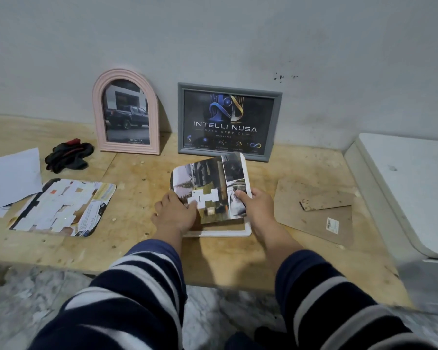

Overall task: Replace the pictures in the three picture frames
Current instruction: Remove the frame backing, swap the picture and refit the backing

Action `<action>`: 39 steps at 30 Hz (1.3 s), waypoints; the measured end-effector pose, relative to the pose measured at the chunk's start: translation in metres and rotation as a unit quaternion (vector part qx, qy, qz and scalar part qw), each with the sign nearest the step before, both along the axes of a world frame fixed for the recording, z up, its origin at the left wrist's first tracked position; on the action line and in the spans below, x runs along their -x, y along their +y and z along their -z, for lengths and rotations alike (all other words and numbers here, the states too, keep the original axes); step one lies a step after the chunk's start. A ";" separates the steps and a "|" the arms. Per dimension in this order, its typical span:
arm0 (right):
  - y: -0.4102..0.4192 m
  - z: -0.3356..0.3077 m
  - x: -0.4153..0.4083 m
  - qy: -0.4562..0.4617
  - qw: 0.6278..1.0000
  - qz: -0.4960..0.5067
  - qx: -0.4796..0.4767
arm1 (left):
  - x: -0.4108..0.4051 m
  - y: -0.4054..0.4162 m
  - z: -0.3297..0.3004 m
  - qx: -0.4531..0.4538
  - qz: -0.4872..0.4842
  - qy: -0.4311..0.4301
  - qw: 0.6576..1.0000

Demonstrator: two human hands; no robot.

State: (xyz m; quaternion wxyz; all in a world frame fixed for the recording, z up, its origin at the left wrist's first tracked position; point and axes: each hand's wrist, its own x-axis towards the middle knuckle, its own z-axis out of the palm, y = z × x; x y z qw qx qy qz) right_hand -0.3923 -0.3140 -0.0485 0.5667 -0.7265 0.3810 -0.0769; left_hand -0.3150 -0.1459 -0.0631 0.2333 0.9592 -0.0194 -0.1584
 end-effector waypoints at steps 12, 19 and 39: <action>0.037 -0.021 -0.045 0.002 0.997 -0.049 -0.055 | -0.019 0.057 -0.032 0.242 -0.214 -0.046 0.945; 0.103 -0.021 -0.089 0.020 0.993 -0.094 -0.067 | -0.045 0.119 -0.030 0.239 -0.257 -0.034 0.936; 0.398 0.026 -0.275 0.056 0.980 -0.136 -0.134 | -0.187 0.411 -0.002 0.067 -0.313 -0.056 0.946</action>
